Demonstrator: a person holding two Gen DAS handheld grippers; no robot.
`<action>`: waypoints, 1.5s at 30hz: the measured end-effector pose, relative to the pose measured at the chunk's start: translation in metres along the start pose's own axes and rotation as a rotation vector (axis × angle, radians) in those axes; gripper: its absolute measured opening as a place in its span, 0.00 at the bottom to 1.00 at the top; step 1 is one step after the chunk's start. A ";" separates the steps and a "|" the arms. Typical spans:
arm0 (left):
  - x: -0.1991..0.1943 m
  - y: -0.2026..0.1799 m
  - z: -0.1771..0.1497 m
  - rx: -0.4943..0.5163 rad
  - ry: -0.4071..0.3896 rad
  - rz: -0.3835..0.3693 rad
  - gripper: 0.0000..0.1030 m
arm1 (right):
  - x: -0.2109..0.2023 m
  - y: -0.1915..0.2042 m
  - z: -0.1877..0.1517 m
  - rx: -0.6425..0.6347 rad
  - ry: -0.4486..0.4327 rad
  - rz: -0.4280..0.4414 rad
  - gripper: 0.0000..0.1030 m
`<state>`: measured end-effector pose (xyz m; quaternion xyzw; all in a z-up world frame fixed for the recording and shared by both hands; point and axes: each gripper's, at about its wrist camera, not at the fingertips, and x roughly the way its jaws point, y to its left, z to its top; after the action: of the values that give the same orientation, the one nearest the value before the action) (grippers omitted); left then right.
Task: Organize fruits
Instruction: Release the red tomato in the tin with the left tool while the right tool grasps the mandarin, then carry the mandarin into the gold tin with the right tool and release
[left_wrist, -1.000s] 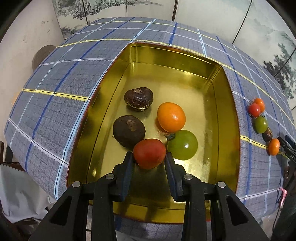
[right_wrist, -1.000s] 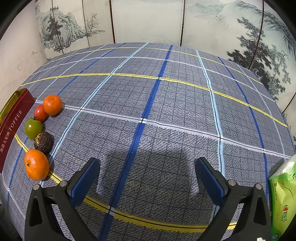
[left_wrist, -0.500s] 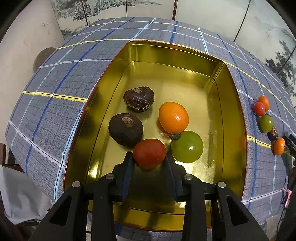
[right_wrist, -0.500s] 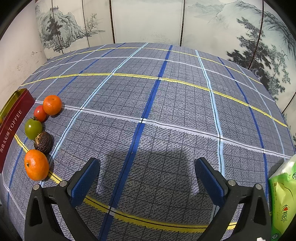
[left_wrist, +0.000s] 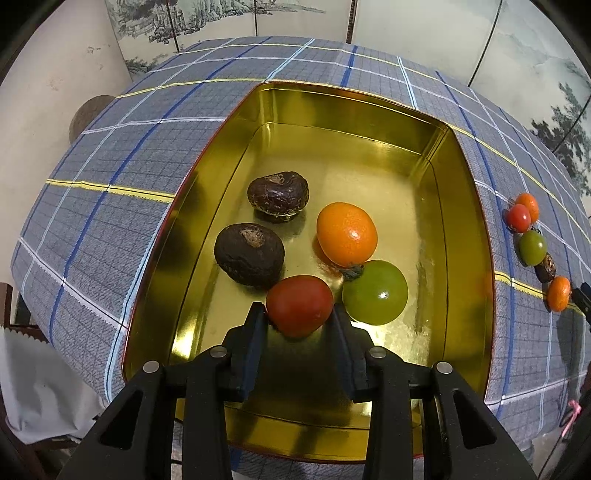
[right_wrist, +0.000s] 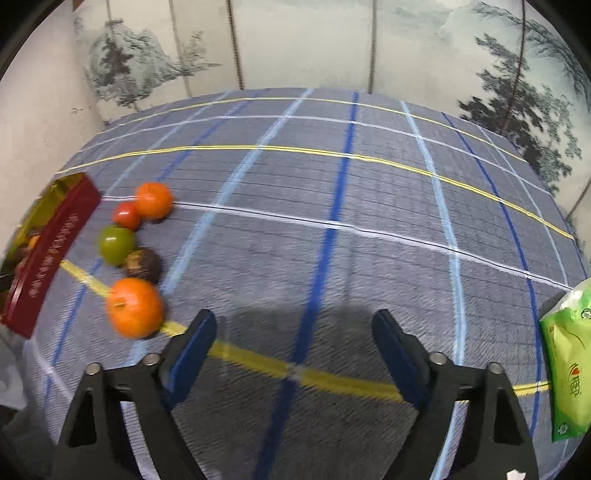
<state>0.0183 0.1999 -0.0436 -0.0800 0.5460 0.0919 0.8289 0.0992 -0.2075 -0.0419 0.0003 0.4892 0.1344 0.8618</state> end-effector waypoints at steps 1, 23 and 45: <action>0.000 0.000 -0.001 -0.001 0.000 -0.001 0.37 | -0.005 0.006 -0.001 -0.008 -0.004 0.016 0.74; -0.033 0.009 -0.011 -0.002 -0.077 0.019 0.56 | 0.000 0.098 0.005 -0.142 0.041 0.069 0.46; -0.049 0.017 -0.013 -0.015 -0.132 0.035 0.64 | -0.012 0.115 0.012 -0.140 0.031 0.031 0.37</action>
<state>-0.0161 0.2099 -0.0044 -0.0705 0.4909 0.1154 0.8606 0.0768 -0.0978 -0.0107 -0.0545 0.4918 0.1816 0.8498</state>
